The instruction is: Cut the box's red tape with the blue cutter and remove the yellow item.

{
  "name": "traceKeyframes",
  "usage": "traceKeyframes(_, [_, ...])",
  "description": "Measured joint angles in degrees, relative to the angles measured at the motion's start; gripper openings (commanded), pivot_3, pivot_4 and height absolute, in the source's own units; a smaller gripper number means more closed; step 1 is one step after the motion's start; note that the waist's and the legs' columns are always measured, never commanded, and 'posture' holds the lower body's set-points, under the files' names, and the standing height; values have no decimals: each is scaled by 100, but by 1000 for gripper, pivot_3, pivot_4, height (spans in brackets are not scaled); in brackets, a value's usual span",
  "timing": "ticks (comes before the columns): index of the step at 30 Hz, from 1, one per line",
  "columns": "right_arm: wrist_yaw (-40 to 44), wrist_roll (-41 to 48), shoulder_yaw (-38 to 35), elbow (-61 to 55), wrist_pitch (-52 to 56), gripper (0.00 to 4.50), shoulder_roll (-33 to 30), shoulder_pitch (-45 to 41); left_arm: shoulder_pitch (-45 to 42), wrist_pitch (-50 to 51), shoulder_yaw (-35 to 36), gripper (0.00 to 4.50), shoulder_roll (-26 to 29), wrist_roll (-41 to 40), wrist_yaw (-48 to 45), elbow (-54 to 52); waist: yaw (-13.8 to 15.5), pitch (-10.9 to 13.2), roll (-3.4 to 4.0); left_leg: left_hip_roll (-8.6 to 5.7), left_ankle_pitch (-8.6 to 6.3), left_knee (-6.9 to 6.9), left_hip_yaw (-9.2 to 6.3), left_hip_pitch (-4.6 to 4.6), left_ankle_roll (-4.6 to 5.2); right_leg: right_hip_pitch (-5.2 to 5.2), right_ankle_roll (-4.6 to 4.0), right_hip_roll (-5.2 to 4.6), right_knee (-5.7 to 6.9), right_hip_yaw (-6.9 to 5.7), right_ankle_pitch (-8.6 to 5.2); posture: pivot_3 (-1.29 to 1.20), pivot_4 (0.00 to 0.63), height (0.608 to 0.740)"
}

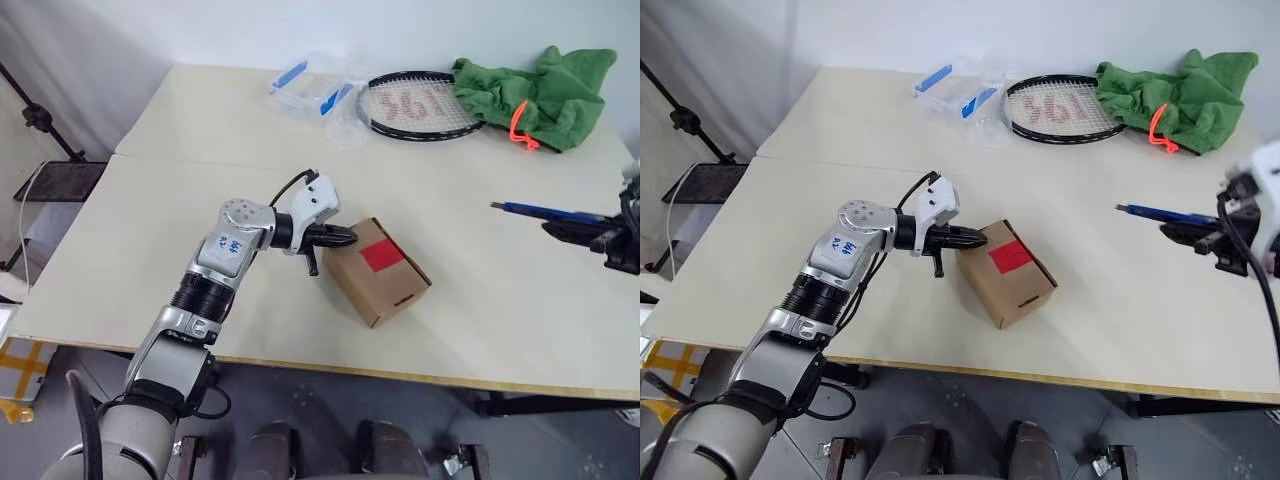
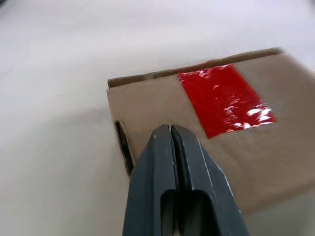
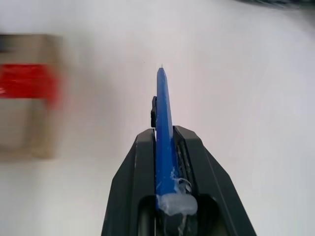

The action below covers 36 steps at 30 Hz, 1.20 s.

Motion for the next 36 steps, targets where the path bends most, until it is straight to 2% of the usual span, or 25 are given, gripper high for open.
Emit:
traceKeyframes(3, [-43,-150,-59,238,-674,149,871,515,170,192,302,74,101,-518,-371,-306,-5,2,5,-7,0,-9,10,-2,1,-6,0,-1,-3,-5,0,0,150,740])
traceKeyframes(8, [-95,-578,83,884,-1939,149,1631,741,464,333,688,74,370,-1117,-730,-767,-23,8,14,-7,3,-8,25,6,7,-5,11,-1,-4,11,6,0,150,740])
traceKeyframes(15, [46,-602,400,1179,-2356,2535,1791,878,1423,1100,765,0,1147,-1668,-1114,-1802,-40,20,44,-5,3,-15,33,17,7,-5,11,0,-3,23,6,0,150,740])
traceKeyframes(20, [73,-663,263,1122,-2552,4302,1515,1025,2080,1430,798,0,1464,-1816,-990,-2370,6,21,46,-7,1,-7,29,15,11,2,12,-2,-7,23,7,0,150,740])
traceKeyframes(21, [132,-661,245,1005,-2548,4461,1361,1097,2221,1458,820,0,1502,-1852,-923,-2543,-2,23,58,-7,0,-9,31,16,13,2,13,-3,-9,27,7,0,150,740])
traceKeyframes(25, [152,-659,287,616,-2313,4461,701,652,2727,1470,838,0,1575,-1854,-630,-2843,-58,32,78,0,-1,-13,42,29,14,1,13,3,-4,36,7,0,150,740])
traceKeyframes(27, [162,-665,641,534,-2227,4461,584,121,2752,1373,798,0,1442,-1780,-433,-2839,-65,33,76,3,1,-13,41,38,10,8,12,5,-3,37,8,0,150,740])
traceKeyframes(28, [171,-679,1072,535,-2180,4461,594,-310,2743,1260,724,0,1292,-1712,-273,-2823,-66,33,76,3,2,-11,43,40,10,9,12,4,-2,40,8,0,150,740])
traceKeyframes(31, [115,-839,1918,827,-1986,3925,745,-1171,2703,1039,586,0,1019,-1489,91,-2698,-57,33,77,-1,2,-9,45,34,10,3,11,1,-1,41,9,0,150,740])
traceKeyframes(36, [147,-1395,3142,1622,-2031,2154,1236,-2316,2591,742,543,0,643,-1241,699,-2415,-18,34,75,-7,0,-12,36,12,11,-8,11,-2,-9,23,9,0,150,740])
